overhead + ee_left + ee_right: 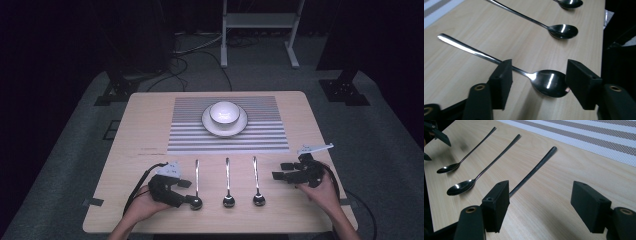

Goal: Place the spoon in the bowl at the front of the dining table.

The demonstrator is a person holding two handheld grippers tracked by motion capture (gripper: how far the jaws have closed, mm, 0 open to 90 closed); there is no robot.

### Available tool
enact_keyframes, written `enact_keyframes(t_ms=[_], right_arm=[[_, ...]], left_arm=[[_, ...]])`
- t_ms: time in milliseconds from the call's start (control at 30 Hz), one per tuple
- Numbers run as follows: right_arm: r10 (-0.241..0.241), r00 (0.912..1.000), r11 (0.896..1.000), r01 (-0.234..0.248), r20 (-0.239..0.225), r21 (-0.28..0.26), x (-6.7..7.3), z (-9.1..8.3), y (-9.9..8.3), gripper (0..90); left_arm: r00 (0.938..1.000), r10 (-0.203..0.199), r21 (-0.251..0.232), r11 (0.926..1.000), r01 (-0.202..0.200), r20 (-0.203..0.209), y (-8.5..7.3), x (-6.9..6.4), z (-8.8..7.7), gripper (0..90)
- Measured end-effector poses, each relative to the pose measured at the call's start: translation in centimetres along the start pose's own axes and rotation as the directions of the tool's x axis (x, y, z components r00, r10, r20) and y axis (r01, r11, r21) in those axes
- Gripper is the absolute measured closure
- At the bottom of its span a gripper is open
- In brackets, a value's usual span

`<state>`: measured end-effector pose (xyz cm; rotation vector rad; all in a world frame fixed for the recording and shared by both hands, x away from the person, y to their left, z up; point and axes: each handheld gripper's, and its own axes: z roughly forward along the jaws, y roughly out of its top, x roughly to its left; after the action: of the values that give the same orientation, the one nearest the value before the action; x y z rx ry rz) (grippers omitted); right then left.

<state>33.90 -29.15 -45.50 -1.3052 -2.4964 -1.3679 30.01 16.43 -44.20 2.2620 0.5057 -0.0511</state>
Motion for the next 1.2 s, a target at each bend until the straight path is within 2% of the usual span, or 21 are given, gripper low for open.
enact_keyframes(t_ms=[233, 500, 633, 733, 833, 1033, 1133, 1200], right_arm=[[-0.003, 1.0000, 1.000, 0.003, -0.002, 0.003, 0.1, 0.1, 0.1, 29.9], [-0.008, 1.0000, 1.000, 0.008, -0.003, 0.002, 0.3, 0.1, 0.1, 29.9], [-0.013, 0.9999, 1.000, 0.013, -0.004, 0.004, 0.4, 0.1, 0.2, 30.0], [-0.017, 0.9998, 1.000, 0.017, -0.007, 0.001, 0.6, 0.1, 0.2, 30.0], [-0.023, 0.9996, 1.000, 0.023, -0.014, 0.002, 1.0, 0.1, 0.6, 30.0], [-0.051, 0.9979, 0.999, 0.051, -0.039, -0.005, 2.5, 0.7, 2.3, 29.8], [-0.062, 0.9954, 0.998, 0.062, -0.073, -0.001, 3.3, 1.7, 3.8, 29.8], [-0.071, 0.9937, 0.997, 0.073, -0.086, 0.015, 3.8, 2.4, 4.7, 29.7]], left_arm=[[0.9977, 0.030, 0.041, 0.9987, -0.032, 0.060, 0.0, -0.5, 0.9, 58.4], [0.9959, 0.047, 0.078, 0.9956, -0.053, 0.077, -0.1, -0.7, 1.5, 64.2], [0.9962, 0.048, 0.114, 0.9919, -0.056, 0.073, -0.2, -0.9, 2.3, 67.6], [0.9964, 0.069, 0.146, 0.9865, -0.075, 0.048, -0.3, -1.0, 2.8, 67.6], [0.9956, 0.084, 0.148, 0.9849, -0.089, 0.041, -0.3, -1.2, 2.9, 67.7], [0.9874, 0.158, 0.156, 0.9755, -0.155, -0.007, -0.2, -1.9, 3.0, 68.0], [0.9817, 0.188, 0.162, 0.9699, -0.182, -0.028, -0.1, -2.2, 3.1, 68.1], [0.9801, 0.196, 0.164, 0.9682, -0.188, -0.031, -0.1, -2.2, 3.1, 68.1]])
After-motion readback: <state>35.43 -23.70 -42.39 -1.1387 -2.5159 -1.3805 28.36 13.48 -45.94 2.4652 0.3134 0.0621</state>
